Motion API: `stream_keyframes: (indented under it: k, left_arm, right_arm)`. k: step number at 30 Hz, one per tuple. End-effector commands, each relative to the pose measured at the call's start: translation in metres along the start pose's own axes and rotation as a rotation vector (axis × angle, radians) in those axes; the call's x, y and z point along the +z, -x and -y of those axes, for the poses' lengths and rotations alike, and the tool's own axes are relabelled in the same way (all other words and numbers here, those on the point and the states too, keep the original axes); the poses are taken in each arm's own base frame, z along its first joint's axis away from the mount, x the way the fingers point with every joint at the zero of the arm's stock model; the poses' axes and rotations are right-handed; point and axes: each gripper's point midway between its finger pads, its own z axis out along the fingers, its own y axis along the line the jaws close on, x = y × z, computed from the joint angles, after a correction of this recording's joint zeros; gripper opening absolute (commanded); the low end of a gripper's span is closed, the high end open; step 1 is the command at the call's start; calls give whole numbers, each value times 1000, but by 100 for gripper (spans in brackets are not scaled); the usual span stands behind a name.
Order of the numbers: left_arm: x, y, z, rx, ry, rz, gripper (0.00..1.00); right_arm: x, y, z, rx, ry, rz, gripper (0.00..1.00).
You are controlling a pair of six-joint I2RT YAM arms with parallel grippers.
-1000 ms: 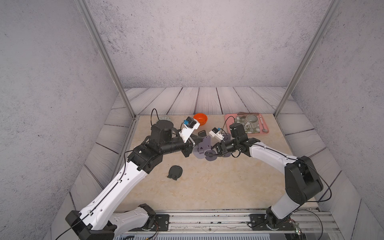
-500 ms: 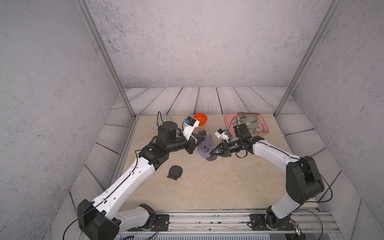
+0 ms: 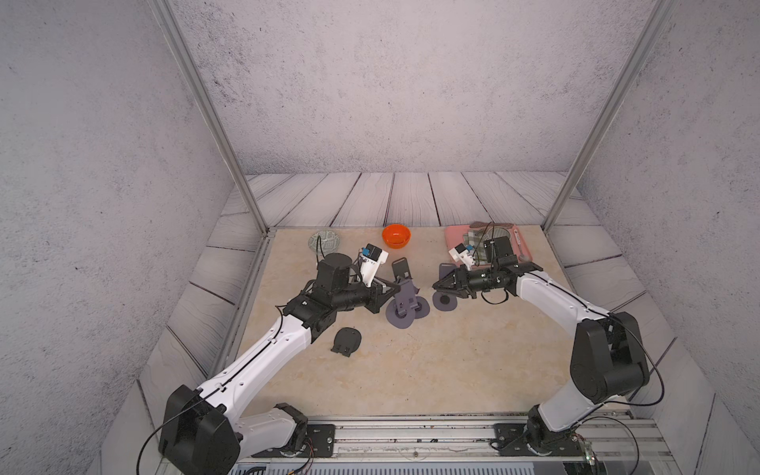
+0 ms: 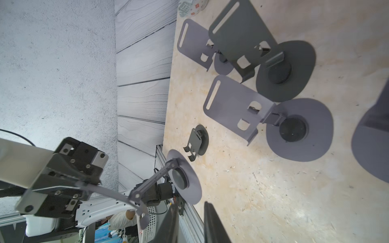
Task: Open the phone stand
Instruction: Place the phone stand at the center of the board.
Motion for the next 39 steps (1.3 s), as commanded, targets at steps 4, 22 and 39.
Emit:
stream_keyframes:
  k: [4,22,39]
  left_arm:
    - [17,-8,-39,-28,109,50,0]
    - [64,-66,-100,-134,182,-77,4]
    - [29,-45,-98,-183,273,-19,56]
  right_arm:
    - [-20,10,-8,-65,-46,72,25]
    - [-28,14,-10,-94,-57,98,24]
    - [-29,15,-12,-98,-48,105,23]
